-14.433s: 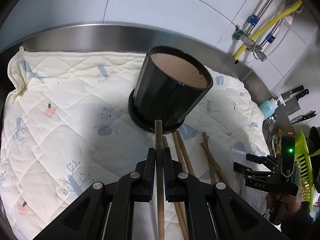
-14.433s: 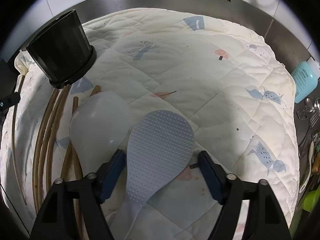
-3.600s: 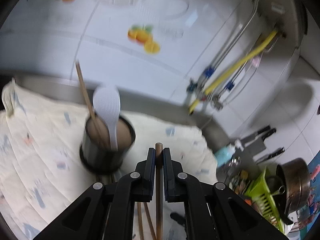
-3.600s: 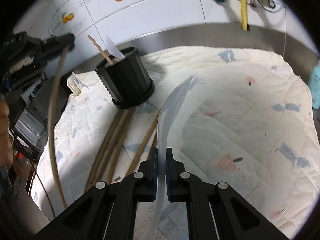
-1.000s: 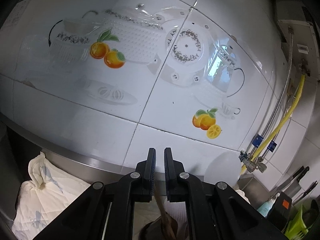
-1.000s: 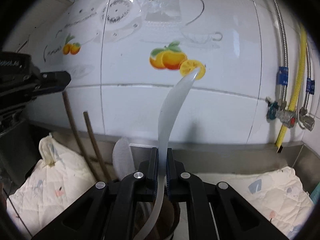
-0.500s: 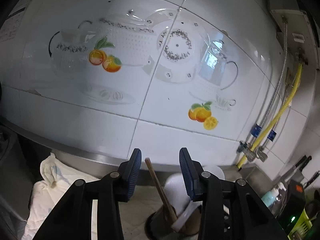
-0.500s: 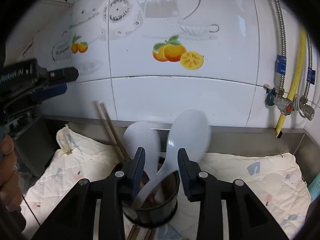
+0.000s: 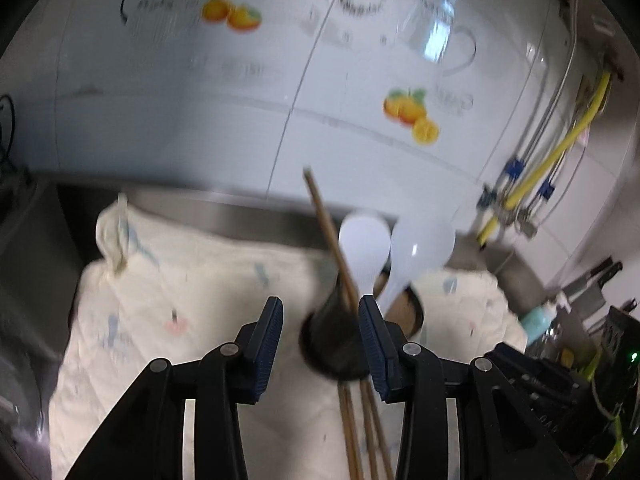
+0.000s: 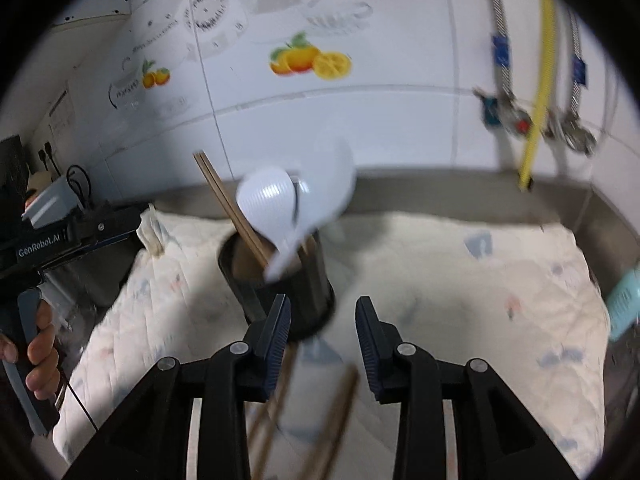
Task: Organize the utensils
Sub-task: 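Move both tools back down to the loose chopsticks on the cloth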
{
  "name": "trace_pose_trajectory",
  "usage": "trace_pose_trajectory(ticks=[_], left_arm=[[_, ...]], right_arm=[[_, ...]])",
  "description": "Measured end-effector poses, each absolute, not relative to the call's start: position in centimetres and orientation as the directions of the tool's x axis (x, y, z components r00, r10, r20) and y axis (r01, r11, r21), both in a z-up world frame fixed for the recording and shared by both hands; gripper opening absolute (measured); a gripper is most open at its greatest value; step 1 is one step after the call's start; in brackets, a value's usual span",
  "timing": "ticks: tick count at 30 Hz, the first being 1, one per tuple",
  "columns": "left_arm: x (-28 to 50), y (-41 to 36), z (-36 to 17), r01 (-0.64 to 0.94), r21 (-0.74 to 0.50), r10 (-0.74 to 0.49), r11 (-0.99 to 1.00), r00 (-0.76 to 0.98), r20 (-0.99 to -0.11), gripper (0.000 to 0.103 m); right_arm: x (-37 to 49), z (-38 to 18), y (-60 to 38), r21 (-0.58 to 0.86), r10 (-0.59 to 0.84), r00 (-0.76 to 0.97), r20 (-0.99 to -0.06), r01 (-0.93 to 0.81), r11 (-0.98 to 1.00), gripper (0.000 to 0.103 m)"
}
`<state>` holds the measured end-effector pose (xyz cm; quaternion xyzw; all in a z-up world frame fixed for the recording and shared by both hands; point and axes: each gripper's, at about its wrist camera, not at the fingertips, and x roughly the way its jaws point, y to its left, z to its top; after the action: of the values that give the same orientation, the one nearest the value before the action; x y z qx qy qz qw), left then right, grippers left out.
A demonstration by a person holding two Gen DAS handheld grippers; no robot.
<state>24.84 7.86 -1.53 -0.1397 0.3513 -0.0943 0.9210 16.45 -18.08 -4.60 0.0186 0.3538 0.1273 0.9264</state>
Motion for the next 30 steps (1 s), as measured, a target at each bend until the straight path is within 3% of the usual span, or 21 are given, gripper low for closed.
trace_pose_trajectory(ticks=[9,14,30], left_arm=[[21.9,5.3,-6.3,0.071,-0.291,-0.265,0.954,0.652,-0.711,0.043],[21.7,4.2,-8.2,0.060,-0.269,-0.250,0.961,0.603,-0.757,0.043],[22.7,4.2,-11.7,0.054,-0.267,-0.256,0.962,0.516,-0.818,0.043]], right_arm=[[14.8,-9.2,-21.0,0.222,0.275,0.602,-0.749,-0.163,0.961,0.037],[15.2,-11.2,-20.3,0.237,0.282,0.559,-0.780,-0.153,0.959,0.022],[18.9,-14.6,-18.2,0.211,0.246,0.490,-0.837,-0.126,0.969,0.014]])
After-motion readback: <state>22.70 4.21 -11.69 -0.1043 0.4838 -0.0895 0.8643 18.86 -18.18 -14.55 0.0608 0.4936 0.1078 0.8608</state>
